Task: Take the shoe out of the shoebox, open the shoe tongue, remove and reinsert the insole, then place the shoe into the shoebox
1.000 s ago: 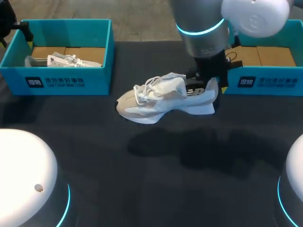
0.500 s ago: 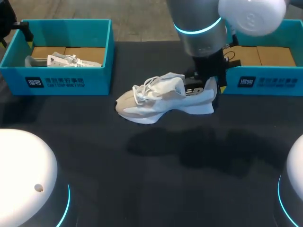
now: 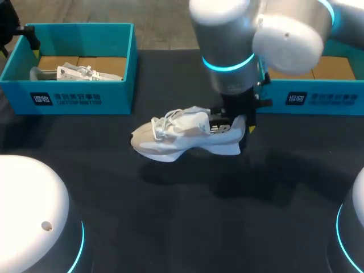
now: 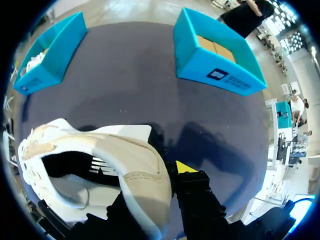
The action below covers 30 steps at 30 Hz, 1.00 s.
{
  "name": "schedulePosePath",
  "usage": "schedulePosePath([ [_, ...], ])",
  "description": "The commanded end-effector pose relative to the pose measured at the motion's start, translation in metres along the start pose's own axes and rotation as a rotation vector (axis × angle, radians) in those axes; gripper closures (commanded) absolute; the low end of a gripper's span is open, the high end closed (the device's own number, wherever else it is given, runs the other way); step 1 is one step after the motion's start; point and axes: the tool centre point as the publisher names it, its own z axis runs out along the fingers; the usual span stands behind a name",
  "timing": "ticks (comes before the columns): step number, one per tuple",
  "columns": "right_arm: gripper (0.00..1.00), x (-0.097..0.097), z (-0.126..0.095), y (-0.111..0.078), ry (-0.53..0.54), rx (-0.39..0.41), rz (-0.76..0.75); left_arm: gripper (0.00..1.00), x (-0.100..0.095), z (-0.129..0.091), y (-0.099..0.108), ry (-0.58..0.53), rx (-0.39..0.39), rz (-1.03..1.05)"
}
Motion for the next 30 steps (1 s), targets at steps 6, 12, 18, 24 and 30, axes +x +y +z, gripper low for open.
schedulePosePath([
  [6, 1.0, 0.024, 0.076, 0.008, -0.039, 0.066, -0.023, 0.0, 0.0, 0.0, 0.0, 0.0, -0.001, 0.0],
  [12, 1.0, 0.025, 0.094, 0.016, -0.005, 0.085, 0.005, 0.0, 0.0, 0.0, 0.0, 0.0, -0.001, 0.0],
  [18, 1.0, 0.025, 0.097, 0.016, 0.022, 0.089, -0.008, 0.0, 0.0, 0.0, 0.0, 0.0, -0.001, 0.0],
  [24, 0.0, 0.024, 0.085, 0.015, 0.041, 0.082, -0.014, 0.0, 0.0, 0.0, 0.0, 0.0, -0.001, 0.0],
  [30, 0.0, 0.021, 0.061, 0.011, 0.097, 0.085, -0.038, 0.0, 0.0, 0.0, 0.0, 0.0, -0.001, 0.0],
])
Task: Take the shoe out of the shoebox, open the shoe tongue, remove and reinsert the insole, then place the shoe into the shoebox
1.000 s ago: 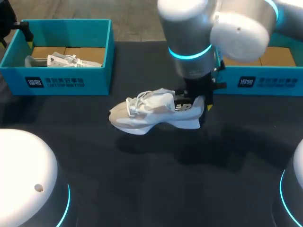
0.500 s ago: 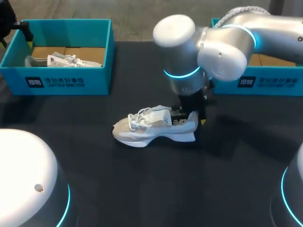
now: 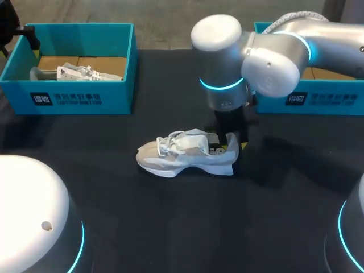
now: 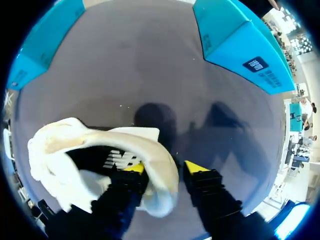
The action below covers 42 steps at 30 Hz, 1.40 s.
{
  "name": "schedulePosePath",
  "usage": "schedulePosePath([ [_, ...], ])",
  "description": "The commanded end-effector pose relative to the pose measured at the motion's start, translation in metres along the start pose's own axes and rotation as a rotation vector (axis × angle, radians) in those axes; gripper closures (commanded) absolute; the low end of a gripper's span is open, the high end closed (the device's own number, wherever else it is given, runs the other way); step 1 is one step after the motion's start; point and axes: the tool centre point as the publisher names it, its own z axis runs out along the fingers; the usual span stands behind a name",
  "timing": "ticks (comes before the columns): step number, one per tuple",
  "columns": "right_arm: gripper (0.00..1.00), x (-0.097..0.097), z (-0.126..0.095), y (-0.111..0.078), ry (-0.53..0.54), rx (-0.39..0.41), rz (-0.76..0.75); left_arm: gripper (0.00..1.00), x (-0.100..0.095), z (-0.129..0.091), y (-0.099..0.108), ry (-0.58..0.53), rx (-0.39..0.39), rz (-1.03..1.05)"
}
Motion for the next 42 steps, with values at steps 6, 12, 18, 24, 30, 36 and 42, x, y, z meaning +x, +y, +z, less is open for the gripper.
schedulePosePath([
  [6, 0.0, -0.009, -0.058, -0.014, 0.123, -0.037, -0.056, 0.0, 0.0, 0.0, 0.0, 0.0, -0.001, 0.0],
  [12, 0.0, 0.002, -0.108, -0.032, 0.295, -0.195, -0.397, 0.0, 0.0, 0.0, 0.0, 0.0, -0.001, 0.0],
  [18, 0.0, 0.005, -0.112, -0.037, 0.323, -0.18, -0.462, 0.0, 0.0, 0.0, 0.0, 0.0, -0.001, 0.0],
  [24, 0.0, 0.005, -0.112, -0.037, 0.323, -0.18, -0.462, 0.0, 0.0, 0.0, 0.0, 0.0, -0.001, 0.0],
  [30, 0.0, 0.005, -0.112, -0.037, 0.323, -0.18, -0.462, 0.0, 0.0, 0.0, 0.0, 0.0, -0.001, 0.0],
  [36, 0.0, 0.006, -0.11, -0.037, 0.313, -0.198, -0.483, 0.0, 0.0, 0.0, 0.0, 0.0, -0.001, 0.0],
  [42, 0.0, 0.013, -0.107, -0.037, 0.267, -0.343, -0.869, 0.0, 0.0, 0.0, 0.0, 0.0, -0.001, 0.0],
])
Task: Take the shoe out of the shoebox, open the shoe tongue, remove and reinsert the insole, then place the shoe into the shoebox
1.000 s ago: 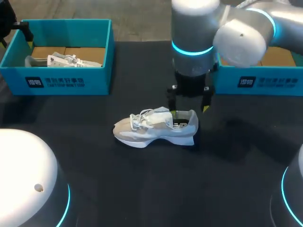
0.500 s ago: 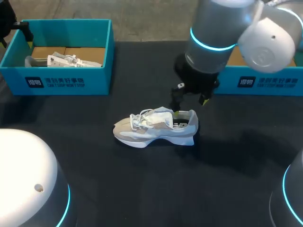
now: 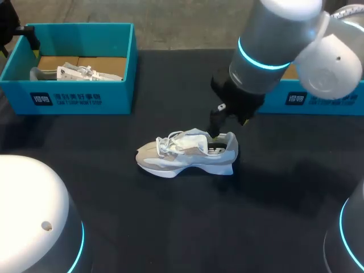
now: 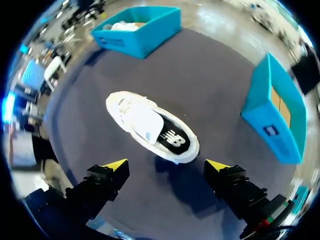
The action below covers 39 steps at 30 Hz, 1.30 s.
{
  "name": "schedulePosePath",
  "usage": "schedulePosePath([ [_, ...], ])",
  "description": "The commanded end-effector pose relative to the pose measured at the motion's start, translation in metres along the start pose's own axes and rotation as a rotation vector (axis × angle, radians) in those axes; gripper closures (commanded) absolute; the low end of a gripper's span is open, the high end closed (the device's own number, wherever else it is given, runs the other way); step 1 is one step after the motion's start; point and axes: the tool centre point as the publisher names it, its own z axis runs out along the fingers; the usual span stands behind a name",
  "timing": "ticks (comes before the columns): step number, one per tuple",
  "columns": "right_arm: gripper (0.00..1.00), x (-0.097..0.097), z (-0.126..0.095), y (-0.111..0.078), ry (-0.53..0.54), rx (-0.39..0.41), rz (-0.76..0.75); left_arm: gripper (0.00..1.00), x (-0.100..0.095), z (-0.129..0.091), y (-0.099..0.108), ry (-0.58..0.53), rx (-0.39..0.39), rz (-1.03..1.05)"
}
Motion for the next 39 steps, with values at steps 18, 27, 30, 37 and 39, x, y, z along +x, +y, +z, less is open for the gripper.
schedulePosePath([
  [18, 0.0, -0.008, -0.009, -0.013, 0.156, -0.22, -1.093, 0.0, 0.0, 0.0, 0.0, 0.0, -0.001, 0.0],
  [27, 0.0, -0.026, -0.009, -0.018, 0.185, -0.292, -1.168, 0.0, 0.0, 0.0, 0.0, 0.0, -0.001, 0.0],
  [30, 0.0, -0.026, -0.009, -0.018, 0.185, -0.292, -1.168, 0.0, 0.0, 0.0, 0.0, 0.0, -0.001, 0.0],
  [37, 0.0, -0.026, -0.009, -0.018, 0.185, -0.292, -1.168, 0.0, 0.0, 0.0, 0.0, 0.0, -0.001, 0.0],
  [39, 0.0, -0.026, -0.009, -0.018, 0.185, -0.292, -1.168, 0.0, 0.0, 0.0, 0.0, 0.0, -0.001, 0.0],
])
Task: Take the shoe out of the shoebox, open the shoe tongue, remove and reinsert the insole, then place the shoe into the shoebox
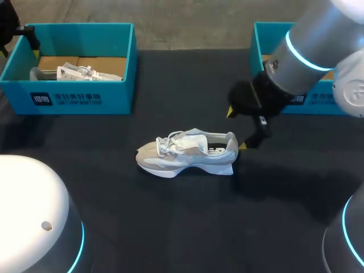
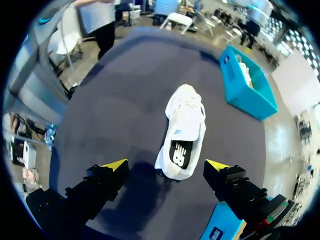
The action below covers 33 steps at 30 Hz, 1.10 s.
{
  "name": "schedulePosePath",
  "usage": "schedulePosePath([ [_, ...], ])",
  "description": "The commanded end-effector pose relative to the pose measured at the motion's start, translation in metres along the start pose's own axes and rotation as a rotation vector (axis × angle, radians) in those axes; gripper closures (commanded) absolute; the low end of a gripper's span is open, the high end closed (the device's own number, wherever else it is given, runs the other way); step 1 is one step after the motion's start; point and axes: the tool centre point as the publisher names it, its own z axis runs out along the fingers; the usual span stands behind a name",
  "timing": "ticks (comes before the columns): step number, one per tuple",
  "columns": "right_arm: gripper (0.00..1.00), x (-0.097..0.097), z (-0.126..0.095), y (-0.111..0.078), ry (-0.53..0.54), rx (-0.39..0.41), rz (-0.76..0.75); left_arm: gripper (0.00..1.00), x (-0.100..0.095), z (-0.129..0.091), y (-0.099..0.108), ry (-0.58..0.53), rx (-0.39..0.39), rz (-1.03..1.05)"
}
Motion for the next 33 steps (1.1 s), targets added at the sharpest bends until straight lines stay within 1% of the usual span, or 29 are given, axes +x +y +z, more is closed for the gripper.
schedulePosePath([
  [1, 0.0, 0.003, 0.001, -0.006, -0.006, -0.074, -0.003, 0.0, 0.0, 0.0, 0.0, 0.0, -0.001, 0.0],
  [8, 0.0, 0.005, 0.003, -0.006, -0.015, -0.078, 0.003, 0.0, 0.0, 0.0, 0.0, 0.0, -0.001, 0.0],
  [9, 0.0, 0.007, 0.005, -0.009, -0.043, -0.08, 0.016, 0.0, 0.0, 0.0, 0.0, 0.0, -0.001, 0.0],
  [10, 0.0, 0.008, 0.008, -0.013, -0.029, -0.068, 0.038, 0.0, 0.0, 0.0, 0.0, 0.0, -0.001, 0.0],
  [13, 0.0, 0.012, 0.013, -0.021, -0.048, -0.116, 0.109, 0.0, 0.0, 0.0, 0.0, 0.0, -0.001, 0.0],
  [14, 0.0, 0.013, 0.014, -0.024, -0.054, -0.12, 0.119, 0.0, 0.0, 0.0, 0.0, 0.0, -0.001, 0.0],
  [17, 0.0, 0.013, 0.019, -0.04, -0.074, -0.114, 0.157, 0.0, 0.0, 0.0, 0.0, 0.0, -0.001, 0.0],
  [19, 0.0, 0.011, 0.02, -0.051, -0.09, -0.141, 0.205, 0.0, 0.0, 0.0, 0.0, 0.0, -0.001, 0.0],
  [20, 0.0, 0.01, 0.021, -0.056, -0.102, -0.141, 0.214, 0.0, 0.0, 0.0, 0.0, 0.0, -0.001, 0.0],
  [23, 0.0, 0.006, 0.023, -0.074, -0.126, -0.094, 0.211, 0.0, 0.0, 0.0, 0.0, 0.0, -0.001, 0.0],
  [26, 0.0, 0.003, 0.024, -0.091, -0.127, -0.092, 0.253, 0.0, 0.0, 0.0, 0.0, 0.0, -0.001, 0.0],
  [28, 0.0, 0.001, 0.022, -0.099, -0.139, -0.093, 0.255, 0.0, 0.0, 0.0, 0.0, 0.0, -0.001, 0.0],
  [29, 0.0, 0.0, 0.022, -0.103, -0.137, -0.096, 0.264, 0.0, 0.0, 0.0, 0.0, 0.0, -0.001, 0.0],
  [33, 0.0, -0.003, 0.023, -0.116, -0.142, -0.163, 0.279, 0.0, 0.0, 0.0, 0.0, 0.0, -0.001, 0.0],
])
